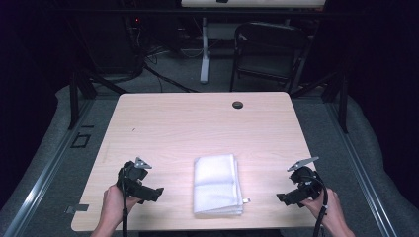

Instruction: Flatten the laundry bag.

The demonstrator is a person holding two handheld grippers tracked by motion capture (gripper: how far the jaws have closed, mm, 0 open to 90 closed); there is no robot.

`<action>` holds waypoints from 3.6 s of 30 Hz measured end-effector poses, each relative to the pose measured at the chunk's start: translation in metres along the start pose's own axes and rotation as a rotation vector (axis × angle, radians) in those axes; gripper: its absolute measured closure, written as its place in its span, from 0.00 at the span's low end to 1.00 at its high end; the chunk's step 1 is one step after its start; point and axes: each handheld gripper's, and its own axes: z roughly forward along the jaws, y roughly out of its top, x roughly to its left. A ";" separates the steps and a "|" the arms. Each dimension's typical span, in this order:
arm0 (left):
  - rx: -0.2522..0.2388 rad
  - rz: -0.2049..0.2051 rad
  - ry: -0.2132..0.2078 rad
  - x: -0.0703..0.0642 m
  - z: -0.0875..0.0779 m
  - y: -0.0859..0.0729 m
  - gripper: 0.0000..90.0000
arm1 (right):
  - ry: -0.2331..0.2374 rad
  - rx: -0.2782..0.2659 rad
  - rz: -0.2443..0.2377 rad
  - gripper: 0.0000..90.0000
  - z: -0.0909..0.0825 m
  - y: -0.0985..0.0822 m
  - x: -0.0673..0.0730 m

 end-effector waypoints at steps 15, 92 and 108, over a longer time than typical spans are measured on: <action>-0.011 0.051 -0.013 -0.014 0.000 0.007 0.00 | 0.033 0.003 0.004 0.01 0.002 0.002 0.002; 0.052 0.470 -0.249 -0.164 0.071 0.069 0.11 | 0.082 0.050 -0.063 0.11 0.009 0.013 0.022; 0.066 0.483 -0.175 -0.170 0.086 0.070 0.37 | 0.095 0.051 -0.083 0.13 0.009 0.014 0.026</action>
